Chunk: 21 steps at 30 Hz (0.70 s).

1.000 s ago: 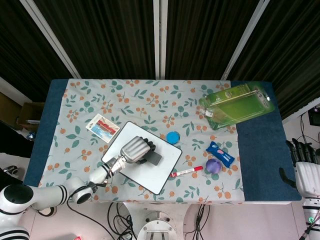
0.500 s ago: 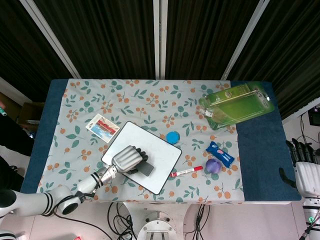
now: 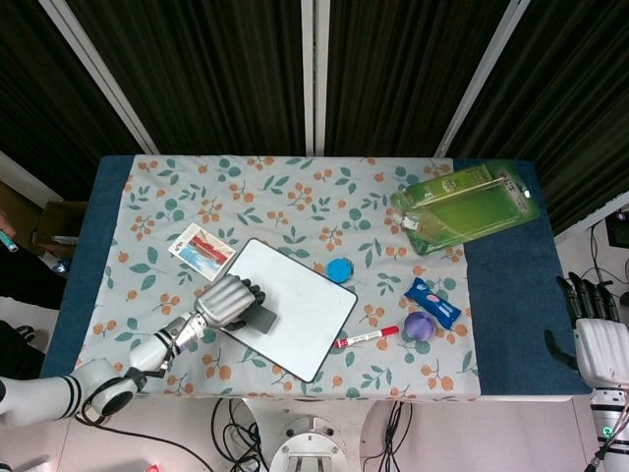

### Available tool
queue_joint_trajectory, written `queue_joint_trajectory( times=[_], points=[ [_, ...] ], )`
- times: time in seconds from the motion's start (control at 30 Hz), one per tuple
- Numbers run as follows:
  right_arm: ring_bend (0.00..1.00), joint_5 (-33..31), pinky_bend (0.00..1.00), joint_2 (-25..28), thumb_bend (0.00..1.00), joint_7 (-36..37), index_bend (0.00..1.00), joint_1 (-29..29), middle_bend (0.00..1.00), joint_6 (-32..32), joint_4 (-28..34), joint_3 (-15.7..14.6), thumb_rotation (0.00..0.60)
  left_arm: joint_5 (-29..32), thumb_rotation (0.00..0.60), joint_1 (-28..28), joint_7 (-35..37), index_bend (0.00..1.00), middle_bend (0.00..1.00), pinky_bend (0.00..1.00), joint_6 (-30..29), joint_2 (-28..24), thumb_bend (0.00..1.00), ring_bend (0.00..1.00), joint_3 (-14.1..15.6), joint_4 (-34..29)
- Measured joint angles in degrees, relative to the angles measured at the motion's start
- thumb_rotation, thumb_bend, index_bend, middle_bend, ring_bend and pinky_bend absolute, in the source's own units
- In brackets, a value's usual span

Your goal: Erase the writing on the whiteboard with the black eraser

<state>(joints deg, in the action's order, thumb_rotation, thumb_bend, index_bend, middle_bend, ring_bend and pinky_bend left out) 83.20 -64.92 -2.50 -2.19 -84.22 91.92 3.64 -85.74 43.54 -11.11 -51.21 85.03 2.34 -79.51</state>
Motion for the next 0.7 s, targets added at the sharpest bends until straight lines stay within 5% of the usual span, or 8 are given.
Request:
queue_joint_trajectory(
  times=[0.37, 0.7],
  points=[
    [0.00, -0.14, 0.00, 0.10, 0.29, -0.37, 0.00, -0.23, 0.00, 0.10, 0.16, 0.25, 0.600, 3.20, 0.600, -3.31, 7.67, 0.79, 0.68, 0.58, -4.45, -5.42, 0.41, 0.60, -2.77, 2.84],
    [0.00, 0.05, 0.00, -0.51, 0.29, -1.10, 0.00, -0.78, 0.00, 1.01, 0.17, 0.00, 0.600, 4.92, 0.600, -8.28, 15.02, 0.76, 0.66, 0.58, -6.26, -5.79, 0.41, 0.58, -1.96, 9.70]
  ],
)
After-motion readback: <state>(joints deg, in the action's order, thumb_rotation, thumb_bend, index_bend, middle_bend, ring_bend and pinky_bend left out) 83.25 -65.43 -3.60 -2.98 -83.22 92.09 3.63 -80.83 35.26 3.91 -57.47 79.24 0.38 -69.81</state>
